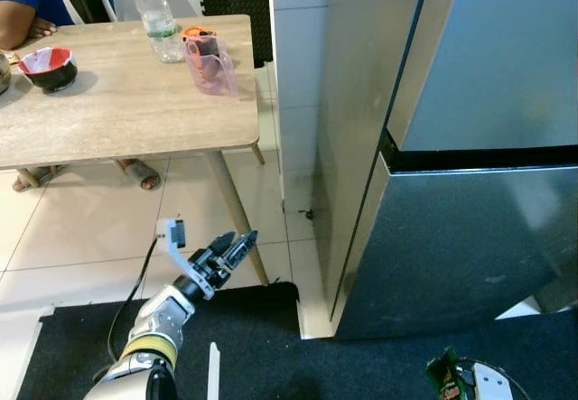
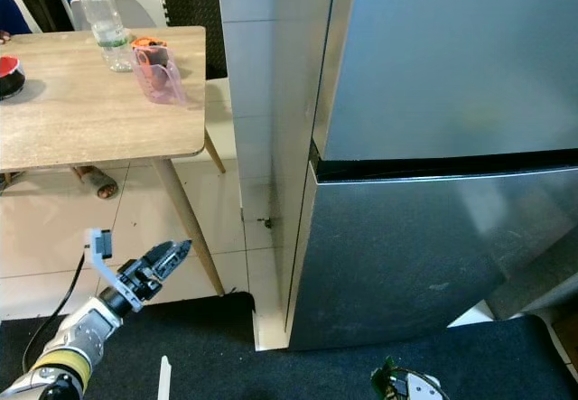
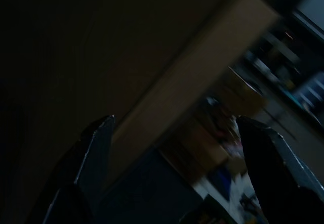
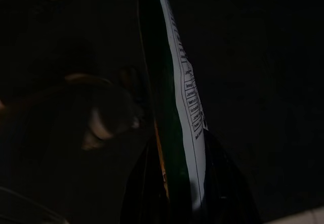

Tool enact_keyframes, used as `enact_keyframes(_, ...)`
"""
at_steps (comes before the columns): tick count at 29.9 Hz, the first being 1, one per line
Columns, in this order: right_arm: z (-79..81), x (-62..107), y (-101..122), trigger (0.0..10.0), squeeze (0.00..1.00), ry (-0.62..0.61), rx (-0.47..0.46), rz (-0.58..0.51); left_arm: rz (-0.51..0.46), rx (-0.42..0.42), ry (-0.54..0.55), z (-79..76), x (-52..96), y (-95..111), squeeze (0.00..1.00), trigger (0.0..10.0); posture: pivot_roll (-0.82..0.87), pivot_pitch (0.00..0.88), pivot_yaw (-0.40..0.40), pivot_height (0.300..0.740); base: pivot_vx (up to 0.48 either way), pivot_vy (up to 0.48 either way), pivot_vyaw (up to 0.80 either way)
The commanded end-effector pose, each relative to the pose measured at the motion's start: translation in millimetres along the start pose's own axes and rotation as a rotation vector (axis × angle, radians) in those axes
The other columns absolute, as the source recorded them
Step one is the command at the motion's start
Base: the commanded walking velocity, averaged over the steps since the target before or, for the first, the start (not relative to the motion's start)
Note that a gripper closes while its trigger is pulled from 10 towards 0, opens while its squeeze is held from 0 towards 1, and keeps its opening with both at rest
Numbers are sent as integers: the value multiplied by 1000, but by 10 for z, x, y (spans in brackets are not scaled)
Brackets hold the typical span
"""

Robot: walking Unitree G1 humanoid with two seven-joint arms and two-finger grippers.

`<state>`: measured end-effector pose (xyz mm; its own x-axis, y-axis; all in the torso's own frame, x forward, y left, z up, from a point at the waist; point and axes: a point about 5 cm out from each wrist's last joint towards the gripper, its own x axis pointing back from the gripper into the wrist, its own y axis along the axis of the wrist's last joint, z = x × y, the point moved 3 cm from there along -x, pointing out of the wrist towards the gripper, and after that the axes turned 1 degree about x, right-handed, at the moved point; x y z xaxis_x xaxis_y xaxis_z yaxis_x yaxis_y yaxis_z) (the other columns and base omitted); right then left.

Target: Restocking fridge

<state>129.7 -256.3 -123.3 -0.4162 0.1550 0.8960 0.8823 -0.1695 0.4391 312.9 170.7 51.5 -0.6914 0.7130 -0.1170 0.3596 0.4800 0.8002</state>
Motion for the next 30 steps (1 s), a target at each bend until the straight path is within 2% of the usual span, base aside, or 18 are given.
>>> enact_keyframes(1,-104,16,-49,10000,0,-43,30,23,53,-21,-88,-73,-39,32,0,10000,-48,53,-3,740,0,0,0)
enact_keyframes(2,-120,17,-41,10000,0,-50,36,23,81,-62,-151,-150,-123,35,0,10000,-48,53,-3,740,0,0,0)
enact_keyframes(5,-126,18,-35,10000,0,-52,34,21,93,-89,-178,-191,-175,42,0,10000,-52,56,-3,740,0,0,0)
enact_keyframes(7,-139,19,-22,10000,0,-54,29,16,115,-233,-230,-289,-314,80,0,10000,-54,58,-4,740,0,0,0)
enact_keyframes(8,-141,19,-20,10000,0,-55,29,15,119,-268,-243,-313,-343,90,0,10000,-54,58,-4,740,0,0,0)
enact_keyframes(9,-141,19,-20,10000,0,-55,29,15,119,-268,-243,-313,-343,90,0,10000,-54,58,-4,740,0,0,0)
enact_keyframes(10,-161,21,-32,10000,0,-73,50,27,101,-324,-317,-462,-555,192,0,10000,-54,61,-7,740,0,0,0)
enact_keyframes(11,-161,21,-32,10000,0,-73,50,27,101,-324,-317,-462,-555,192,0,10000,-54,61,-7,740,0,0,0)
enact_keyframes(13,-179,23,-37,10000,0,-88,69,34,89,-367,-389,-613,-732,273,0,10000,-56,67,-10,740,0,0,0)
enact_keyframes(14,-179,23,-37,10000,0,-88,69,34,89,-367,-389,-613,-732,273,0,10000,-56,67,-10,740,0,0,0)
enact_keyframes(16,-213,29,-45,10000,0,-108,78,38,64,-408,-402,-711,-924,388,0,10000,-63,81,-9,740,0,0,0)
enact_keyframes(18,-227,32,-50,10000,0,-114,79,39,52,-417,-403,-739,-978,426,0,10000,-66,88,-9,740,0,0,0)
enact_keyframes(19,-258,40,-67,10000,0,-129,80,43,49,-443,-411,-798,-1088,470,0,10000,-76,99,-5,740,0,0,0)
enact_keyframes(23,-277,46,-94,10000,0,-139,79,50,75,-459,-459,-880,-1161,446,0,10000,-84,103,-2,740,0,0,0)
enact_keyframes(25,-289,56,-155,10000,0,-145,67,72,132,-473,-523,-956,-1193,359,0,10000,-99,116,5,740,0,0,-756)
enact_keyframes(30,-315,67,-178,10000,0,-157,56,61,172,-500,-554,-1001,-1232,315,0,10000,-108,122,11,740,0,0,-718)
